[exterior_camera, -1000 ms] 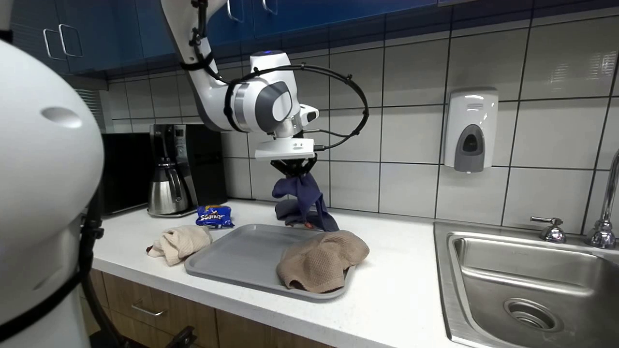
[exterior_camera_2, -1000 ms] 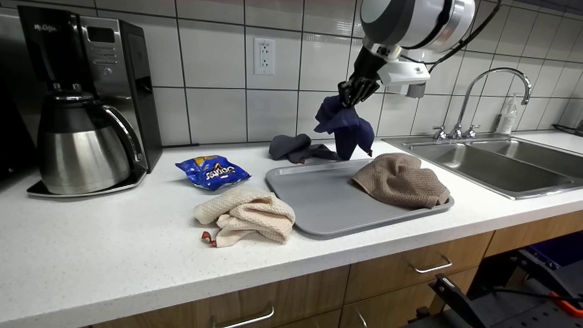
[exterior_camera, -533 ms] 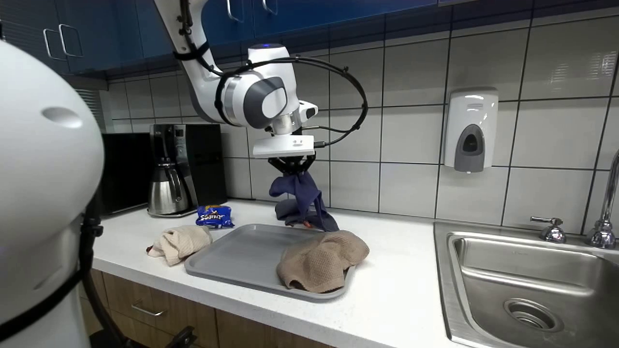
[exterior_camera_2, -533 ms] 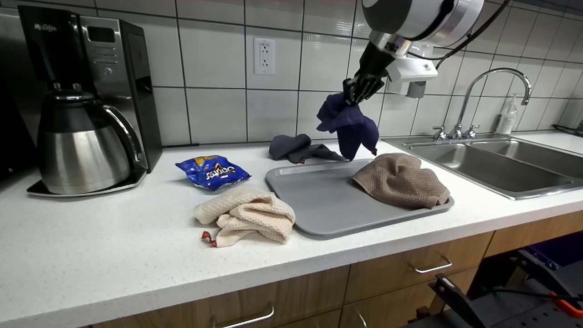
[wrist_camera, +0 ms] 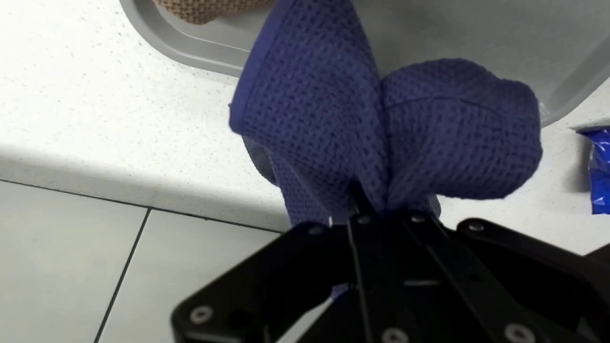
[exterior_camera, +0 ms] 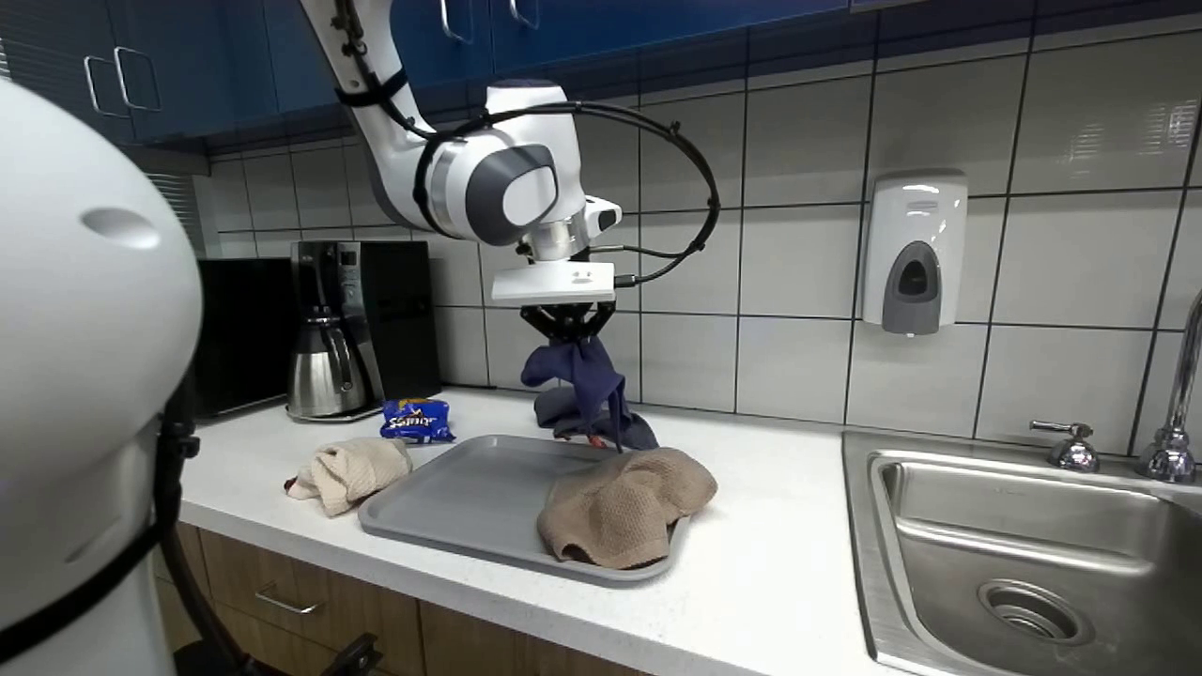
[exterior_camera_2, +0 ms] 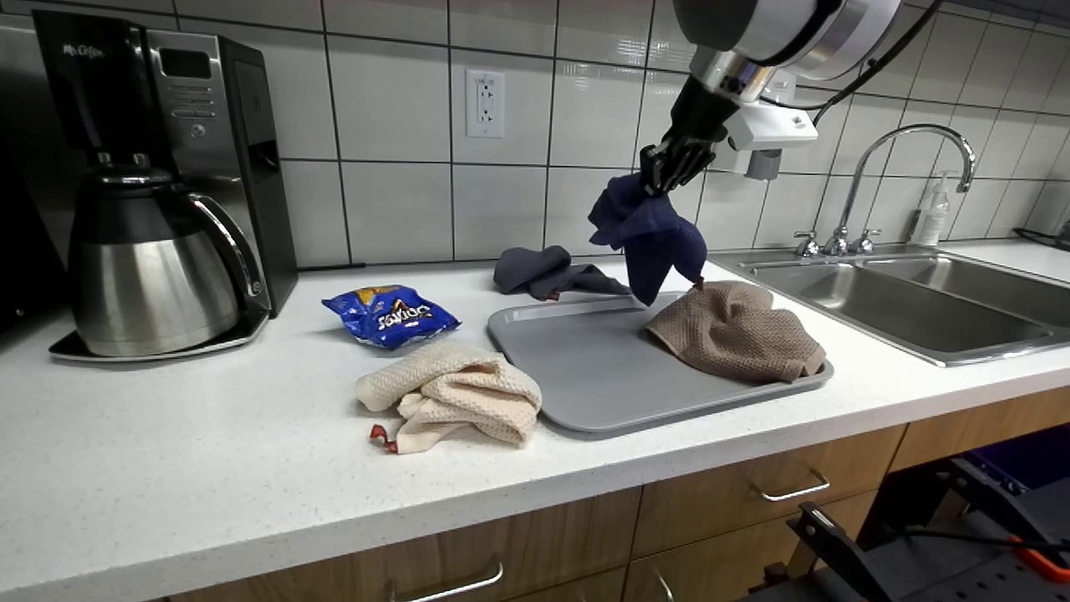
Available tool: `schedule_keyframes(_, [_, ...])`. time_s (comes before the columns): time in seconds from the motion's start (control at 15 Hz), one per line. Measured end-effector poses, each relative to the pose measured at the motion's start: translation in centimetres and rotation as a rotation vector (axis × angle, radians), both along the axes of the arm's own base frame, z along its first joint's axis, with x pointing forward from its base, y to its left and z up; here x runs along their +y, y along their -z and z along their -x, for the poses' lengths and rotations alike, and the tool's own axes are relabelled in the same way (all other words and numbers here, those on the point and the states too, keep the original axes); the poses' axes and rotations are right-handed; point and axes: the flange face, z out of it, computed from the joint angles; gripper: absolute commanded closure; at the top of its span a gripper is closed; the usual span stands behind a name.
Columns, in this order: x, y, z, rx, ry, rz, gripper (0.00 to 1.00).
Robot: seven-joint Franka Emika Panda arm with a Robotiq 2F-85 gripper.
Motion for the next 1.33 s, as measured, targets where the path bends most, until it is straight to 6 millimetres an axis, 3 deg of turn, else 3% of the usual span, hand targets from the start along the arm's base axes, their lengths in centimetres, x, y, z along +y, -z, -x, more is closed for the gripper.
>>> schedule_keyframes(0.73, [-0.2,3.0,1.9,0.09,-0.041,0.03,0.98])
schedule_keyframes(1.33, [-0.9,6.6,2.0,0.168,-0.055,0.102,0.98])
